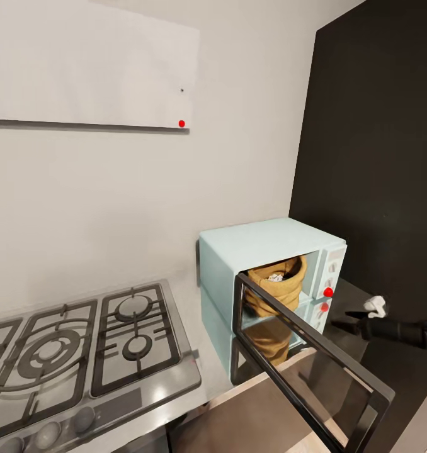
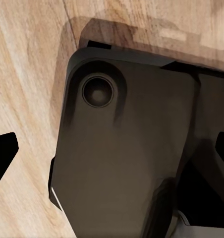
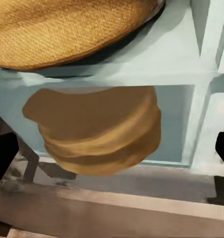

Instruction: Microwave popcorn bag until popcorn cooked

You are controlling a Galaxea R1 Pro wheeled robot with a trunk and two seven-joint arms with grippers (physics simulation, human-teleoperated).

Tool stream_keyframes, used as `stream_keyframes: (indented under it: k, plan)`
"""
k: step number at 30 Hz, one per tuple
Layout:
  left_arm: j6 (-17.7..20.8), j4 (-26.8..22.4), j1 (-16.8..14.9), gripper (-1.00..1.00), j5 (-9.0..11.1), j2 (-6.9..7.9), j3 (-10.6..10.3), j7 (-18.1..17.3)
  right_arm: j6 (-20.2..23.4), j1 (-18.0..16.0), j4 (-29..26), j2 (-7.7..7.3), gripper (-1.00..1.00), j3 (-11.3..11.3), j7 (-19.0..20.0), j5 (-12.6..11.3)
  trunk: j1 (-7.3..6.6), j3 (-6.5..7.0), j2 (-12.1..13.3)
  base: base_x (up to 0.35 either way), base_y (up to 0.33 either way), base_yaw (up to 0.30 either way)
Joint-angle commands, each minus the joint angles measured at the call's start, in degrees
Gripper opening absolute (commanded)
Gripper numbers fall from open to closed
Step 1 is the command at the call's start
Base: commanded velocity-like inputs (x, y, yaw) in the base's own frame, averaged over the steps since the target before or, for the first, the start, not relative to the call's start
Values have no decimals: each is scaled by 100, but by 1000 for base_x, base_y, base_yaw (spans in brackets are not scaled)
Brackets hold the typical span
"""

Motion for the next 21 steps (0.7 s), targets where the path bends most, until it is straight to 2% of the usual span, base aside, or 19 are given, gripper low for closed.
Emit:
stream_keyframes:
  k: [1, 3, 6, 9, 11, 14, 16, 18, 21]
  plan:
    - [-14, 1, -2, 100, 31, 0, 14, -3, 57, -5, 0, 50, 100, -4, 26, 22, 0, -7, -5, 0, 0, 0]
    - [-15, 1, -2, 100, 31, 2, 14, -3, 54, -5, -6, 129, 100, 8, 29, 180, 0, -7, -5, 0, 0, 0]
    - [-20, 1, -2, 100, 31, 0, 14, -3, 57, -5, -15, 171, 100, 11, 30, 279, 0, -7, -5, 0, 0, 0]
    - [-20, 1, -2, 100, 31, -3, 14, -3, 61, -5, -39, 226, 100, 12, 1, 298, 0, -7, -5, 0, 0, 0]
    - [-22, 1, -2, 100, 31, -6, 14, -3, 79, -5, -83, 318, 100, 12, 1, 314, 0, -7, -5, 0, 0, 0]
    - [-21, 1, -2, 100, 31, -6, 14, -3, 64, -5, -124, 336, 100, 14, 7, 310, 0, -7, -5, 0, 0, 0]
    - [-22, 1, -2, 100, 31, -6, 14, -3, 51, -5, -205, 399, 100, 14, 32, 303, 0, -7, -5, 0, 0, 0]
    - [-16, 1, -2, 100, 31, -6, 14, -3, 46, -5, -457, 521, 100, -1, 62, 258, 0, -7, -5, 0, 0, 0]
    - [-18, 1, -2, 100, 31, -6, 14, -3, 48, -5, -800, 608, 100, -27, 58, 196, 0, -7, -5, 0, 0, 0]
